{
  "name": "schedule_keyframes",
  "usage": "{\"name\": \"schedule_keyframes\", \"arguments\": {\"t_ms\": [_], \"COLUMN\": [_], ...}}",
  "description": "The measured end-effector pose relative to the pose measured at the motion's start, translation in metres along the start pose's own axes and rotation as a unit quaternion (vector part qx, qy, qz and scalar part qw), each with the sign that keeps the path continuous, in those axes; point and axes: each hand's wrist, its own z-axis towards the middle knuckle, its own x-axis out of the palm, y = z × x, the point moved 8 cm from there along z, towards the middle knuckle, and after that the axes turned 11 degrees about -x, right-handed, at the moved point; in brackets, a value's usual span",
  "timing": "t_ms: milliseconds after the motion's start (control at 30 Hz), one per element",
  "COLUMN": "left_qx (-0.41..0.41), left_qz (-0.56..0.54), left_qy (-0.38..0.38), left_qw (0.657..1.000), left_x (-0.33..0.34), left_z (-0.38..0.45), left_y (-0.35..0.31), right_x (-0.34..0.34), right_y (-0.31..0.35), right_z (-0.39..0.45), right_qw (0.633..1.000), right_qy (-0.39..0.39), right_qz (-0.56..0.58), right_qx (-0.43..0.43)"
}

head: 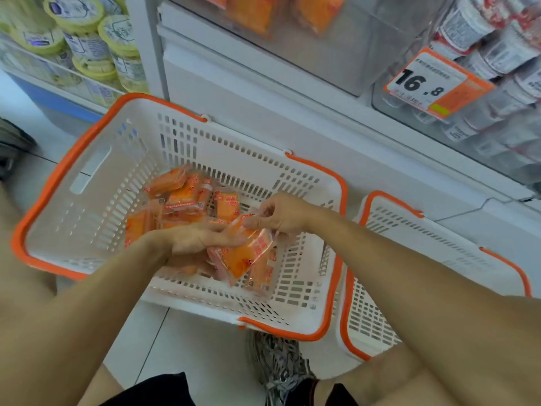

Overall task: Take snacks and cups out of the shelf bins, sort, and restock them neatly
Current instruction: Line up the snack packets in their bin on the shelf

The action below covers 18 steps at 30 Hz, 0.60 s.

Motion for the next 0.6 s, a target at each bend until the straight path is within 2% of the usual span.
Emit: {"name": "schedule_keyframes", "arguments": {"t_ms": [100, 167, 267, 333, 367, 467, 600], "left_qx": [0.009, 0.001, -0.02, -0.034, -0.04, -0.039, -0.022], "left_qz": [0.019, -0.003, -0.053, -0.065, -0.06, -0.025, -0.054], "left_qy": [-0.031, -0.099, -0.173, -0.186, -0.19, -0.227, -0.255], "left_qw": [0.999, 0.995, 0.983, 0.98, 0.979, 0.973, 0.965], "left_x": [0.01, -0.007, -0.031, -0.038, -0.039, -0.047, -0.054], "left_z": [-0.011, -0.01, -0.013, -0.014, -0.016, -0.025, -0.033], "left_y": [-0.005, 0.004, 0.022, 0.03, 0.033, 0.037, 0.04], "right_x": [0.006, 0.015, 0.051, 0.086, 0.1, 0.119, 0.102], "right_y": [-0.018, -0.04, -0.074, -0.098, -0.107, -0.127, -0.102], "right_z": [0.0, 0.002, 0.008, 0.01, 0.012, 0.023, 0.02], "right_qw": [0.997, 0.995, 0.988, 0.982, 0.981, 0.977, 0.969], "right_qy": [-0.053, -0.071, -0.016, 0.023, 0.017, -0.029, 0.025], "right_qz": [0.047, 0.016, -0.086, -0.072, -0.06, -0.082, -0.167], "right_qx": [0.035, 0.069, 0.124, 0.172, 0.186, 0.193, 0.178]}}
